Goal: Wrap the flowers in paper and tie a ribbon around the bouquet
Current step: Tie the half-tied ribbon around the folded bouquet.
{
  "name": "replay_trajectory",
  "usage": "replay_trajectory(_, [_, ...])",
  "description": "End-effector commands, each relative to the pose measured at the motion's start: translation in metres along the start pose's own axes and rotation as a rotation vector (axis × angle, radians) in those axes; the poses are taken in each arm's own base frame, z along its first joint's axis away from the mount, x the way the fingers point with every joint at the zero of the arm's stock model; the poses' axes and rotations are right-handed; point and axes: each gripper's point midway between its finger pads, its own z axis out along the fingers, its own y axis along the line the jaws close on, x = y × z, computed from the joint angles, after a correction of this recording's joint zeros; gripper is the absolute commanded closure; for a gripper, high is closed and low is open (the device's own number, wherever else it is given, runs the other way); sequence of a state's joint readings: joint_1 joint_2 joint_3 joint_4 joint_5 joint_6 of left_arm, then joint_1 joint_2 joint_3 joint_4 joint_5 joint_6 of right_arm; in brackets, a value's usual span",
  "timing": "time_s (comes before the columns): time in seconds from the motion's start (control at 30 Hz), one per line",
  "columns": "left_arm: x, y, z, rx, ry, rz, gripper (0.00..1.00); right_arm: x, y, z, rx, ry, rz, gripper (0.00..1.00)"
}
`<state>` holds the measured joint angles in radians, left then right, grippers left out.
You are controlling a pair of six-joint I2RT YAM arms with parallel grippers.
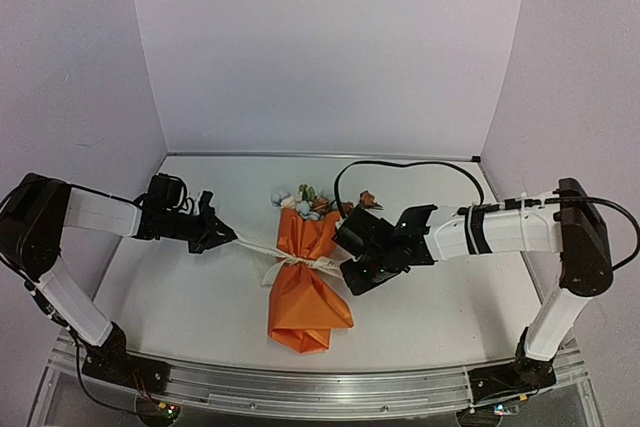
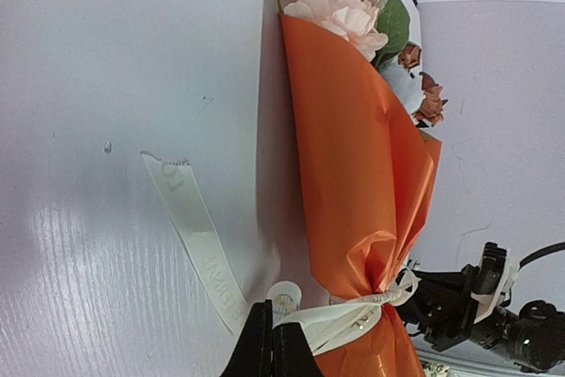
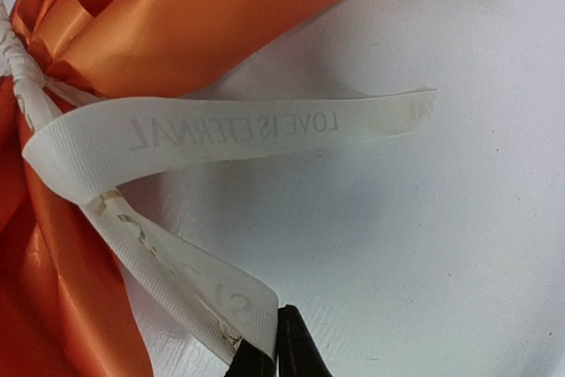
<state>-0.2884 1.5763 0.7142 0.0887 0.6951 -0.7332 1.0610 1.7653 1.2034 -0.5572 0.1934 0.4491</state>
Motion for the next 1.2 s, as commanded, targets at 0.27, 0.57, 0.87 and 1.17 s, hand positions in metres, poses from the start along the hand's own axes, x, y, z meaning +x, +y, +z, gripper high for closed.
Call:
replay_trajectory(0.27, [0.035, 0.009, 0.014, -0.078, 0.04, 0.092, 1.0, 0.044, -0.021, 0.01, -0.022, 0.224, 0.303, 0.7])
replay_trajectory(0.57, [0.036, 0.004, 0.016, -0.053, 0.045, 0.1, 1.0, 0.036, -0.003, 0.017, -0.086, 0.24, 0.444, 0.54])
replay_trajectory(0.87, [0.038, 0.002, 0.016, -0.041, 0.049, 0.101, 1.0, 0.017, -0.008, 0.004, -0.08, 0.169, 0.421, 0.51])
replay_trajectory(1.17, [0.036, 0.008, 0.016, -0.081, 0.05, 0.1, 1.0, -0.001, 0.037, -0.023, -0.229, 0.106, 0.058, 0.6])
